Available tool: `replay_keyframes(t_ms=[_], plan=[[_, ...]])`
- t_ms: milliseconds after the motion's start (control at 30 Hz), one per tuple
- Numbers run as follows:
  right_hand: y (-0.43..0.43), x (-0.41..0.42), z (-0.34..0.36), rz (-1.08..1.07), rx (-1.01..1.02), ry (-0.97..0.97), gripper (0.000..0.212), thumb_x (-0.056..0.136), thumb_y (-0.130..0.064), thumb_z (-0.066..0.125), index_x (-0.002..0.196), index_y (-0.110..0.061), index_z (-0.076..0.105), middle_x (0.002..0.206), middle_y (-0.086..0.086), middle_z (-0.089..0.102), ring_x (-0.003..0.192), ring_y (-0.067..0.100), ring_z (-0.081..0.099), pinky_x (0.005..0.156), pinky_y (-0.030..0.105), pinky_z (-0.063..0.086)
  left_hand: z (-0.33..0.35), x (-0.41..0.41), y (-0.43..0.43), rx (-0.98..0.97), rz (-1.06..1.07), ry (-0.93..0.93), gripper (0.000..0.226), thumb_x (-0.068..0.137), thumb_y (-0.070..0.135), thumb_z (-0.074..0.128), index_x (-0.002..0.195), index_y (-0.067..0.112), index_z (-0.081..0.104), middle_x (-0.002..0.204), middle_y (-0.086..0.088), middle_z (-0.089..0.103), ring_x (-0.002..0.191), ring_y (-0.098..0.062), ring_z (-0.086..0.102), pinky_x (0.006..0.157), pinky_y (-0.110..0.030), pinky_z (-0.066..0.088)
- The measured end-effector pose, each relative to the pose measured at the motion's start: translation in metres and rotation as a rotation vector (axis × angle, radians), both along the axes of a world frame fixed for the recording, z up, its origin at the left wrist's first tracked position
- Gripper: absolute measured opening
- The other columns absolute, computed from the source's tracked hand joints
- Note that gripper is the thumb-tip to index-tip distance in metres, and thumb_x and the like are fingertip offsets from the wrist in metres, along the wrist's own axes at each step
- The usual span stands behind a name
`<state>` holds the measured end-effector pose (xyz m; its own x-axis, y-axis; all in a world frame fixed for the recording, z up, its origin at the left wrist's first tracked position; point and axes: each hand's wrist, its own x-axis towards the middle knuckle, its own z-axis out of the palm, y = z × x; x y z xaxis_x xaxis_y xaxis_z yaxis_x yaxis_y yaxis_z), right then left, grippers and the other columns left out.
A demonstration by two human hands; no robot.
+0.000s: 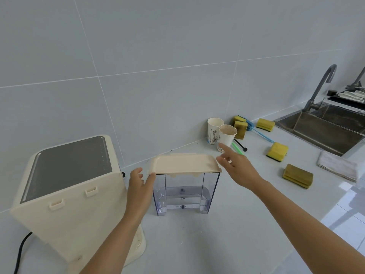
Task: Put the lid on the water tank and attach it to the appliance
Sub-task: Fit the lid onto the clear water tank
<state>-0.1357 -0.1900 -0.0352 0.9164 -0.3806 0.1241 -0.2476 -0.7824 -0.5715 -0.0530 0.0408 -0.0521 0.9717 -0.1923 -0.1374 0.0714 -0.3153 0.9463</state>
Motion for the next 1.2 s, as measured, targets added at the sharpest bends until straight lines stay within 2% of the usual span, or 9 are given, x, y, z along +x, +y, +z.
replay_keyframes(t_ms=[100,200,300,433,500,667,900,1033,1200], plan=[[0.003,0.019,0.004,-0.024,0.282,0.042,0.057,0.092,-0.038,0.036,0.142,-0.021,0.017,0.145,0.007,0.038,0.127,0.025,0.041,0.102,0.037,0.036,0.001,-0.018,-0.004,-0.116,-0.024,0.155,0.062,0.091,0.028,0.044,0.145,0.023,0.013,0.147,0.006,0.024,0.123,-0.014,0.042,0.097,-0.014,0.036],[0.006,0.035,0.004,-0.016,0.498,0.134,0.059,0.090,-0.042,0.039,0.142,-0.024,0.019,0.153,0.004,0.024,0.138,0.024,0.025,0.109,0.039,0.027,-0.001,-0.028,-0.010,-0.176,-0.062,0.291,0.073,0.091,0.037,0.043,0.146,0.026,-0.004,0.158,0.006,0.002,0.144,-0.017,0.012,0.115,-0.036,0.014],[0.006,0.043,0.003,0.002,0.557,0.198,0.056,0.090,-0.042,0.041,0.140,-0.022,0.029,0.151,0.004,0.027,0.137,0.022,0.025,0.111,0.037,0.021,0.000,-0.030,-0.018,-0.206,-0.074,0.345,0.079,0.089,0.043,0.044,0.145,0.027,-0.010,0.158,0.007,-0.003,0.145,-0.016,0.006,0.116,-0.040,0.009],[0.005,0.048,0.001,0.006,0.540,0.215,0.049,0.088,-0.039,0.048,0.133,-0.019,0.043,0.139,0.004,0.044,0.113,0.015,0.041,0.098,0.029,0.030,0.002,-0.027,-0.028,-0.207,-0.061,0.360,0.085,0.088,0.044,0.046,0.144,0.025,-0.015,0.159,0.002,0.000,0.145,-0.021,0.010,0.116,-0.040,0.011],[0.006,0.049,0.001,0.016,0.521,0.219,0.042,0.088,-0.035,0.048,0.126,-0.017,0.050,0.125,0.004,0.052,0.103,0.014,0.045,0.090,0.026,0.033,0.001,-0.024,-0.032,-0.196,-0.043,0.364,0.088,0.087,0.044,0.048,0.144,0.023,-0.016,0.159,-0.001,0.000,0.145,-0.023,0.011,0.116,-0.042,0.012],[0.006,0.048,-0.001,0.011,0.501,0.223,0.036,0.087,-0.035,0.049,0.111,-0.009,0.060,0.099,0.004,0.056,0.089,0.016,0.049,0.077,0.027,0.036,0.002,-0.016,-0.041,-0.189,0.018,0.362,0.096,0.083,0.044,0.054,0.145,0.018,-0.015,0.158,-0.007,0.001,0.144,-0.028,0.013,0.115,-0.047,0.017],[0.006,0.042,-0.002,-0.020,0.493,0.203,0.035,0.085,-0.032,0.054,0.105,-0.005,0.060,0.094,0.005,0.056,0.086,0.018,0.049,0.079,0.029,0.038,0.000,-0.003,-0.055,-0.203,0.055,0.323,0.109,0.077,0.042,0.064,0.143,0.017,-0.020,0.158,-0.008,-0.006,0.144,-0.028,0.012,0.113,-0.048,0.020],[0.007,0.036,-0.002,-0.029,0.479,0.200,0.033,0.083,-0.032,0.057,0.100,-0.004,0.061,0.092,0.007,0.057,0.086,0.020,0.052,0.079,0.033,0.046,0.000,0.007,-0.063,-0.172,0.059,0.288,0.104,0.077,0.038,0.066,0.144,0.013,-0.010,0.155,-0.011,0.007,0.139,-0.030,0.024,0.108,-0.044,0.029],[0.010,0.024,0.001,-0.032,0.467,0.187,0.028,0.079,-0.031,0.063,0.087,-0.004,0.064,0.088,0.009,0.060,0.081,0.021,0.057,0.085,0.040,0.053,-0.006,0.024,-0.071,-0.172,0.000,0.255,0.084,0.077,0.029,0.068,0.136,0.011,0.012,0.145,-0.014,0.025,0.130,-0.030,0.035,0.100,-0.040,0.035]])
